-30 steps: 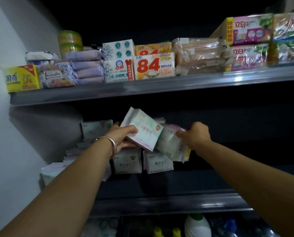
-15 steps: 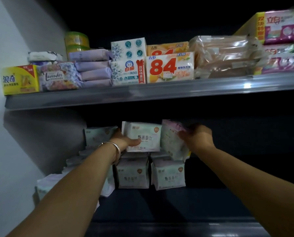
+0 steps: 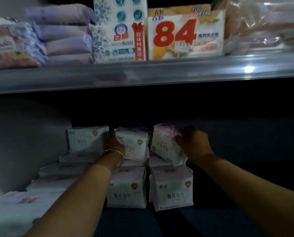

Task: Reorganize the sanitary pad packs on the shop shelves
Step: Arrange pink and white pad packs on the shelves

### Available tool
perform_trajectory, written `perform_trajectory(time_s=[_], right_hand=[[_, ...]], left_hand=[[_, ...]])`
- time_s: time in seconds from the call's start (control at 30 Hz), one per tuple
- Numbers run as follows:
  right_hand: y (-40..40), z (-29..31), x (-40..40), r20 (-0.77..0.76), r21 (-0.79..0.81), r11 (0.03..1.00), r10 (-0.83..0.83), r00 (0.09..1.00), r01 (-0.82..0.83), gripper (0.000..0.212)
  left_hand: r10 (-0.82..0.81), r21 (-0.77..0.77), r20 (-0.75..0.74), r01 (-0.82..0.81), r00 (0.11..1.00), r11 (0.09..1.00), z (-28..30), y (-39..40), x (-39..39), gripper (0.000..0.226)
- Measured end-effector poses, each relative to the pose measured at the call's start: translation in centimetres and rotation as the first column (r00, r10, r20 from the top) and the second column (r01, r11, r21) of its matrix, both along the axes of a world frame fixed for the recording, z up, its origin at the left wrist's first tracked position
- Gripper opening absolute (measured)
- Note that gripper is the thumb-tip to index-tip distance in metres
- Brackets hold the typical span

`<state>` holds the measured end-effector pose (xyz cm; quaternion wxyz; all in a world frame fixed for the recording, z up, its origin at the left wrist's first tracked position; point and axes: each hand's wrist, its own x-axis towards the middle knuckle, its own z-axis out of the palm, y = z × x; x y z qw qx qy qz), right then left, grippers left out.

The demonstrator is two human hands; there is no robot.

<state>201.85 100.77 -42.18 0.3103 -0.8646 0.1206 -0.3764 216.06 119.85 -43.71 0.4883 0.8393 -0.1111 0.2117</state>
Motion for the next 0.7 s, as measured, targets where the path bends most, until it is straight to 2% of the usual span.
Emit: perform_trajectory(time_s=[0.03,0.13,0.2,0.33,0.43,0.53,0.7], right_hand=[[-0.1,-0.2,0.3,-0.004,-0.004,1.000,0.001,1.000,-0.001,0.030],[0.1,-0.5,0.8,-0.023,-0.003,1.000,0.017,1.000,-0.017,0.031],[0.2,-0.7,0.8,-0.025,0.006,1.000,0.029,0.999,-0.029,0.031],[0.4,-0.7,0.5,-0.032,0.029,0.999,0.044,0.999,-0.043,0.034],[0.4,-0.8,0.2,-0.063,0.076,0.992,0.101,0.993,-0.097,0.043],[0.5,-1.4,0.0,-0.082,0.192,0.963,0.209,0.974,-0.191,0.064],[0.6,-1.7,-0.3,0.010,0.301,0.929,0.222,0.975,-0.215,0.063]], left_hand=[[0.022,0.015,0.049,-0.022,0.999,1.000,-0.4,-0.2,-0.3,0.072],[0.027,0.284,0.196,-0.083,0.980,0.955,-1.2,-0.8,-2.8,0.094],[-0.013,0.411,0.231,-0.086,0.973,0.908,-1.6,-1.3,-3.6,0.090],[0.028,0.532,0.190,-0.127,0.981,0.837,-1.9,-1.4,-4.1,0.081],[0.083,0.569,0.160,-0.160,0.984,0.806,-1.6,-1.0,-4.2,0.080],[0.139,0.590,0.131,-0.190,0.982,0.785,-1.1,-0.8,-4.2,0.077],[0.145,0.618,0.120,-0.188,0.982,0.763,-1.1,-0.9,-4.7,0.080]])
